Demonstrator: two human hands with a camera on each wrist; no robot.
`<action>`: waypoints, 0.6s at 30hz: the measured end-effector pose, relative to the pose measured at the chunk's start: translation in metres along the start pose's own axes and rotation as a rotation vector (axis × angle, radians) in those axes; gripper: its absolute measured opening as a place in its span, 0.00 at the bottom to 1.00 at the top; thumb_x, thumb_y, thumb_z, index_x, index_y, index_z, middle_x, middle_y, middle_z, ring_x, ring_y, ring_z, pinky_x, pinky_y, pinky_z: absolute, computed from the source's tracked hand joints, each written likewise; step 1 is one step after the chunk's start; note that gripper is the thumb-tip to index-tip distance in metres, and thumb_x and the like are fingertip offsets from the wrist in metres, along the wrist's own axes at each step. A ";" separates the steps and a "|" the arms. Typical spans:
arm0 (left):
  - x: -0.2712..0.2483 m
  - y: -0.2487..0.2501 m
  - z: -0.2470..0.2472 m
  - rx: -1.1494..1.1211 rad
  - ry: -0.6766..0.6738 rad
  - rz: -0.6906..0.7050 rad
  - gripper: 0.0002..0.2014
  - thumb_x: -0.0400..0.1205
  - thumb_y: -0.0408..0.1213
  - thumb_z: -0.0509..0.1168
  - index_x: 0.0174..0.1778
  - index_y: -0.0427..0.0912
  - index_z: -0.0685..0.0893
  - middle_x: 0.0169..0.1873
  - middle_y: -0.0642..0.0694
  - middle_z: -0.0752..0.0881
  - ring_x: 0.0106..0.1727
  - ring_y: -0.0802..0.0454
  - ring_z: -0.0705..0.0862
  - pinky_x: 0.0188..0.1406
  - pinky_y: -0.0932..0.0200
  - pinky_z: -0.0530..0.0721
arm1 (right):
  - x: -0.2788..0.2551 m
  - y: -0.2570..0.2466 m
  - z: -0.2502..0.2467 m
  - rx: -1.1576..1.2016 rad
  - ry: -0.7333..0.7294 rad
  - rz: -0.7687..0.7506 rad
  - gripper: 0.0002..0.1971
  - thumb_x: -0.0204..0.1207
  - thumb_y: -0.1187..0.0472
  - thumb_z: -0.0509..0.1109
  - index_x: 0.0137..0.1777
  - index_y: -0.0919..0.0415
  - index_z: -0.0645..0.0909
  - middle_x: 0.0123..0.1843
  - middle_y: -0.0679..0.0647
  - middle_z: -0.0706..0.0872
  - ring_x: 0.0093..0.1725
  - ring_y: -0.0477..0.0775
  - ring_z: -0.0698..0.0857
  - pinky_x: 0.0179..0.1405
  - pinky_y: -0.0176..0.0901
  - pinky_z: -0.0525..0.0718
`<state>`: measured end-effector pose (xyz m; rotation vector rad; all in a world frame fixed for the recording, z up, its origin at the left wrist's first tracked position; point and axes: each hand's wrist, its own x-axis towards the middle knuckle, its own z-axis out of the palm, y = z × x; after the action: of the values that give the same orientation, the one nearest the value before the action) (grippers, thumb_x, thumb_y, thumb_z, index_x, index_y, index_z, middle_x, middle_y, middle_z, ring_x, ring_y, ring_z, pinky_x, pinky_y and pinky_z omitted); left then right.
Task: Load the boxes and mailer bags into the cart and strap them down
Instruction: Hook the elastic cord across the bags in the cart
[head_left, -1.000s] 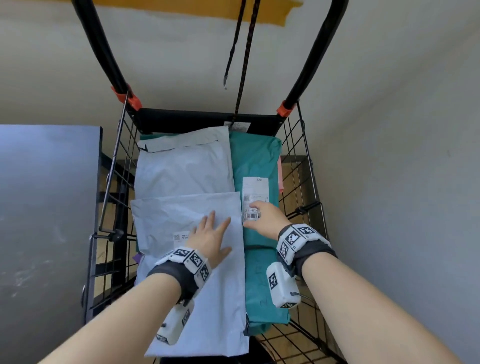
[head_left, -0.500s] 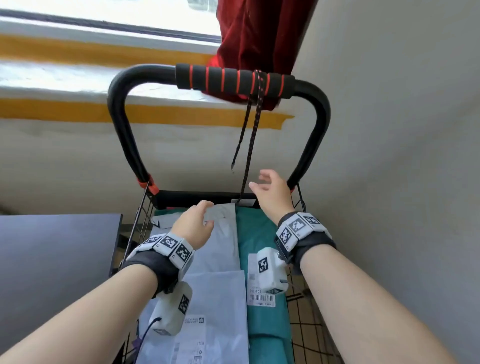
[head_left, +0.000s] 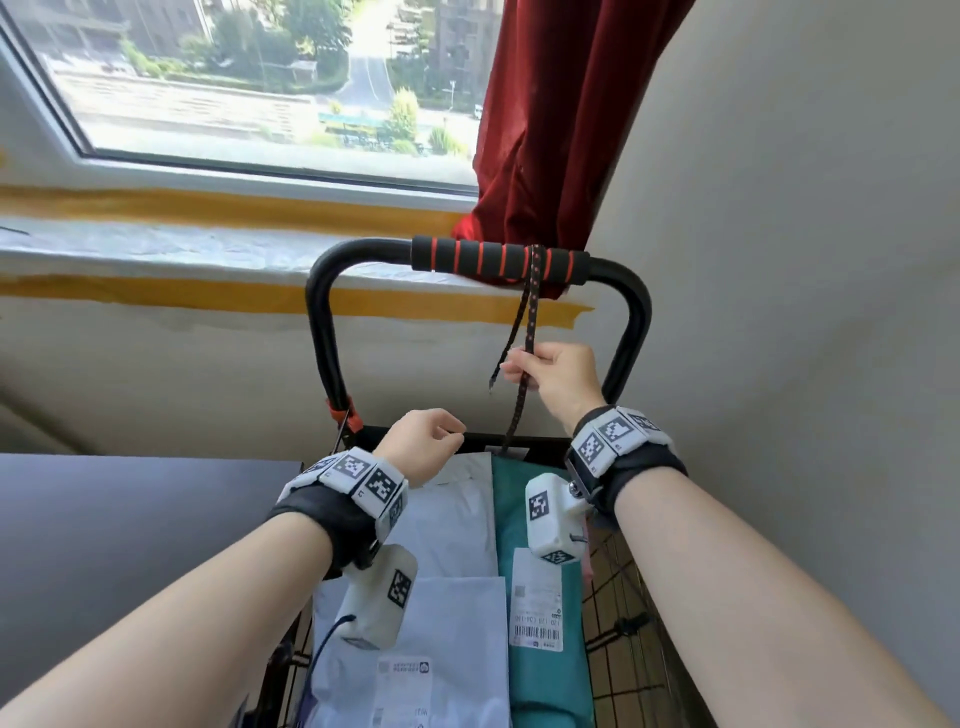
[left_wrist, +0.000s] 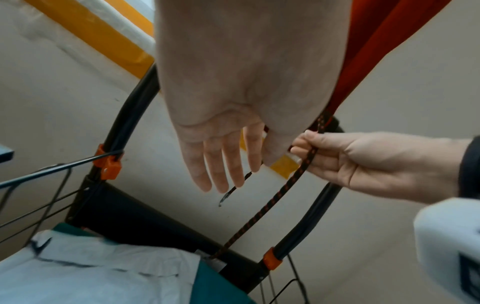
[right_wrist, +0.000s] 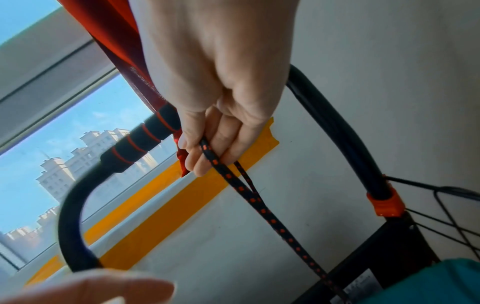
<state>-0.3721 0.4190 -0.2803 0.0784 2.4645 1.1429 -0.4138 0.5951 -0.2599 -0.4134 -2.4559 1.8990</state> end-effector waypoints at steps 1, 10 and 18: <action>-0.005 0.009 -0.002 -0.007 -0.001 0.011 0.11 0.83 0.38 0.61 0.59 0.43 0.84 0.52 0.43 0.87 0.50 0.46 0.85 0.44 0.57 0.83 | -0.009 -0.004 -0.004 -0.015 -0.021 -0.007 0.07 0.78 0.68 0.70 0.48 0.74 0.85 0.37 0.58 0.89 0.38 0.53 0.89 0.52 0.44 0.88; -0.085 0.077 -0.007 -0.448 0.016 -0.100 0.14 0.85 0.42 0.60 0.59 0.37 0.83 0.51 0.39 0.88 0.54 0.44 0.86 0.58 0.49 0.83 | -0.129 -0.027 -0.044 -0.121 -0.347 -0.063 0.08 0.77 0.68 0.71 0.51 0.74 0.86 0.45 0.66 0.90 0.35 0.44 0.88 0.44 0.29 0.86; -0.174 0.075 0.025 -0.735 -0.063 -0.174 0.11 0.83 0.37 0.65 0.56 0.35 0.82 0.44 0.41 0.87 0.46 0.45 0.87 0.50 0.51 0.84 | -0.235 0.020 -0.036 -0.058 -0.535 0.017 0.10 0.75 0.74 0.71 0.51 0.83 0.83 0.32 0.56 0.85 0.27 0.40 0.85 0.41 0.32 0.88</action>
<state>-0.2134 0.4472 -0.1784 -0.3013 1.8132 1.8380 -0.1768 0.5841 -0.2335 0.0960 -2.8237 2.1785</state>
